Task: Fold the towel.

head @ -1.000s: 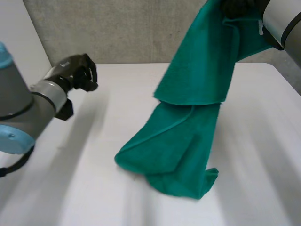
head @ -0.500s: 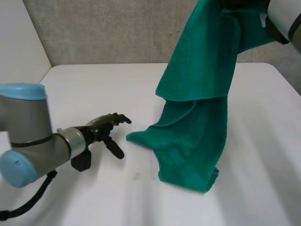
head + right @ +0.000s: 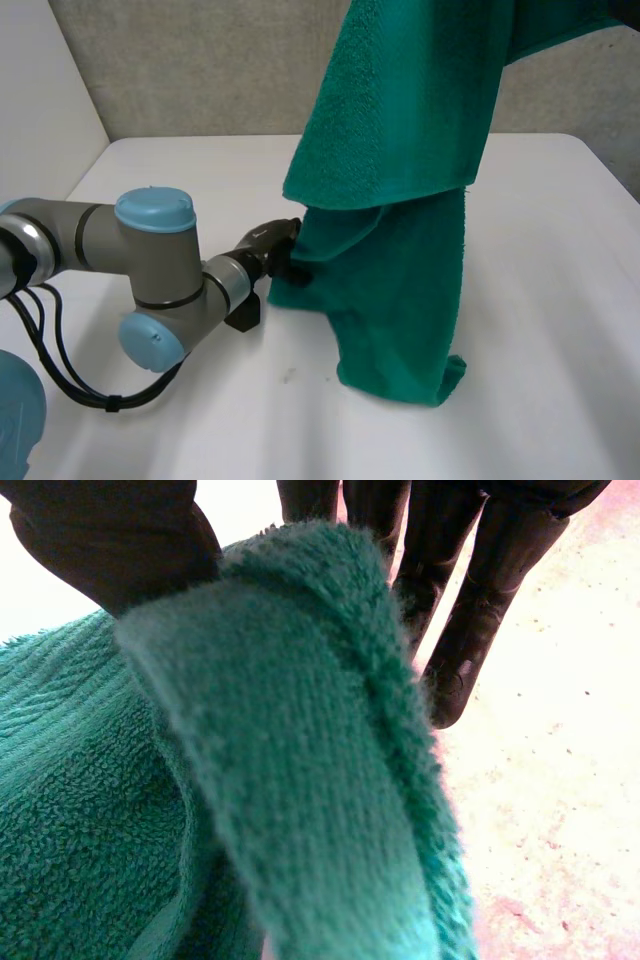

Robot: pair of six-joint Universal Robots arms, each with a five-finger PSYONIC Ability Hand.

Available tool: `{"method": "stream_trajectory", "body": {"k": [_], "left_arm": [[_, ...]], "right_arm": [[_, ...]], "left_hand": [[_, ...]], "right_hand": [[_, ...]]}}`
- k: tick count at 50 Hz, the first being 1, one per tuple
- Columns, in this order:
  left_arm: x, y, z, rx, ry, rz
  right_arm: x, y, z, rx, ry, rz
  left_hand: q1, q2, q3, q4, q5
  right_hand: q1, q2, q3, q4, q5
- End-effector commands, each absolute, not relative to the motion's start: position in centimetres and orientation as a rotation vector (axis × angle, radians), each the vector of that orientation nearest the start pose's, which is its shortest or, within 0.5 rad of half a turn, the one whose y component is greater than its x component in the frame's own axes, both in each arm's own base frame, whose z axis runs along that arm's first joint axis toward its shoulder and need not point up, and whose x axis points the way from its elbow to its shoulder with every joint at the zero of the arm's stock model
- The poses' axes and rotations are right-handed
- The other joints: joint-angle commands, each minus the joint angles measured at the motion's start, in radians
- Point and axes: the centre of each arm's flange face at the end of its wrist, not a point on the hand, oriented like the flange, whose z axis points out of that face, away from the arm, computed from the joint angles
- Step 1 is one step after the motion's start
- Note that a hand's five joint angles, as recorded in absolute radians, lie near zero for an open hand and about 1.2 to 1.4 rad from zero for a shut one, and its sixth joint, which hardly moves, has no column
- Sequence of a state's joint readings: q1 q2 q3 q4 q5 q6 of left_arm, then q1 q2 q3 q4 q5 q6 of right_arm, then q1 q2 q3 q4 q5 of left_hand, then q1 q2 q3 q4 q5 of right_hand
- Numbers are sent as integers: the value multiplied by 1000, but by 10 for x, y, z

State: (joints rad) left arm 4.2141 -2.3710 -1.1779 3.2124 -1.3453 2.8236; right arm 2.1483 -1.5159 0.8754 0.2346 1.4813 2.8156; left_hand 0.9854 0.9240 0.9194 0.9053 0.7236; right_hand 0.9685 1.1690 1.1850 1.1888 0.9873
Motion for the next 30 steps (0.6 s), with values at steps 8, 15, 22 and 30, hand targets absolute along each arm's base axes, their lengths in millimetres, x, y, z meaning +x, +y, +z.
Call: {"method": "stream_trajectory", "body": {"k": [8, 15, 22, 30], "left_arm": [[-240, -342, 238, -125, -2108, 1813], [-209, -318, 286, -336, -2058, 2013], [-206, -283, 258, -542, -2142, 1907], [-207, -267, 232, -630, -2224, 1821]], "right_arm": [[233, -258, 419, -814, 1911, -2311], [211, -302, 330, -1071, 2342, -2011], [208, -291, 249, -1386, 2555, -1553], [216, -279, 225, -1412, 2563, -1406]], "left_hand": [[411, 472, 477, 491, 498], [411, 472, 477, 491, 498], [411, 472, 477, 491, 498], [411, 472, 477, 491, 498]], "right_hand": [[428, 227, 211, 207, 234], [428, 227, 211, 207, 234], [428, 227, 211, 207, 234], [428, 227, 211, 207, 234]]}}
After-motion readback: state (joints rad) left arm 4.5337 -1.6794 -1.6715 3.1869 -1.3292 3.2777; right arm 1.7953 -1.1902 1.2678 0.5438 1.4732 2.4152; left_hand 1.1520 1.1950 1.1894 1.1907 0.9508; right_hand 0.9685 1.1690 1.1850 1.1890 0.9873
